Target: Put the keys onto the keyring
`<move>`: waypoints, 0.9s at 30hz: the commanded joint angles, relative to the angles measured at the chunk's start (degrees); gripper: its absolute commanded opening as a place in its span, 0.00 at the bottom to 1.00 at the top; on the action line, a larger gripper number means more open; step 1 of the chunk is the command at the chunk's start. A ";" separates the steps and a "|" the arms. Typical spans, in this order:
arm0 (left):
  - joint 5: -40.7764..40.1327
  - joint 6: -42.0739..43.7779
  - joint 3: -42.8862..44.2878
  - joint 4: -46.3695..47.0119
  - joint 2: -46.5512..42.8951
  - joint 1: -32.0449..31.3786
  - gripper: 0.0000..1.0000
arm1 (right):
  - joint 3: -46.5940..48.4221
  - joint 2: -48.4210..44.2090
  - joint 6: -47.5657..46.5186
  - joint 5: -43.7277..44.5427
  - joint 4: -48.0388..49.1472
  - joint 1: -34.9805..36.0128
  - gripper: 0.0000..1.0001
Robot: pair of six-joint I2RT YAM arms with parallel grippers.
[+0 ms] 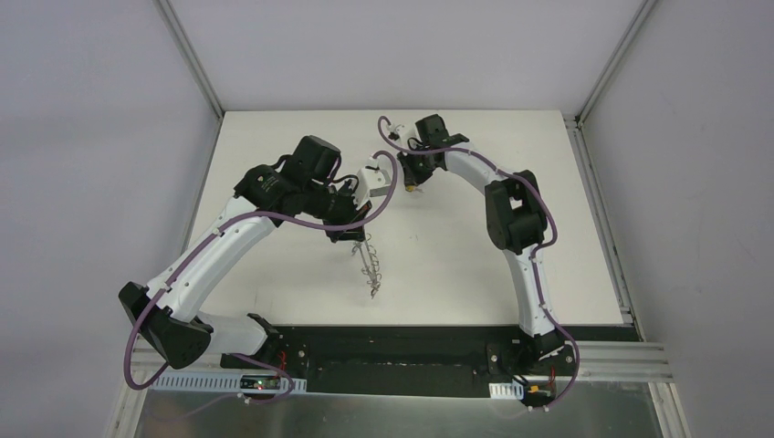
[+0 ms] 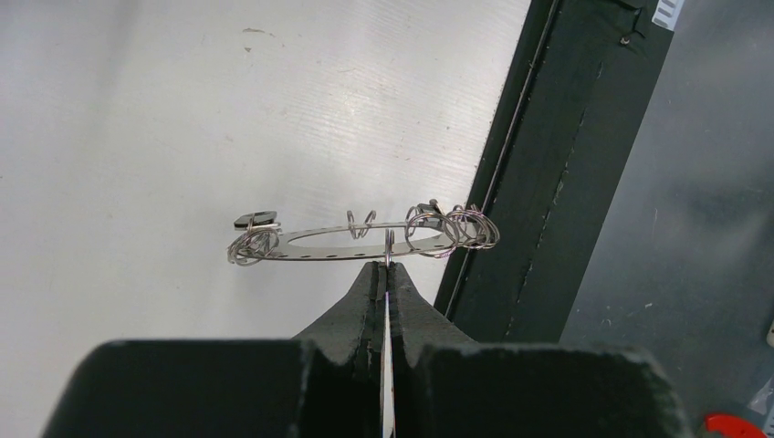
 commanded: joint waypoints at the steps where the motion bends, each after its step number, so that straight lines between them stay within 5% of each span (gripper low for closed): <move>1: 0.63 1.85 1.89 -0.35 -0.39 0.69 0.00 | -1.81 -5.74 -0.96 -0.94 -1.64 0.26 0.00; 9: 0.59 2.38 4.50 -0.79 2.77 1.43 0.00 | -12.80 -19.23 -1.01 -10.38 -0.10 -1.69 0.00; 18: 2.96 1.75 9.82 -1.22 7.65 1.49 0.00 | -31.95 -45.86 -1.00 -28.05 4.59 -4.87 0.00; 27: 5.45 -0.18 15.25 0.74 11.80 -0.71 0.00 | -41.30 -60.45 12.53 -44.37 14.04 -4.91 0.00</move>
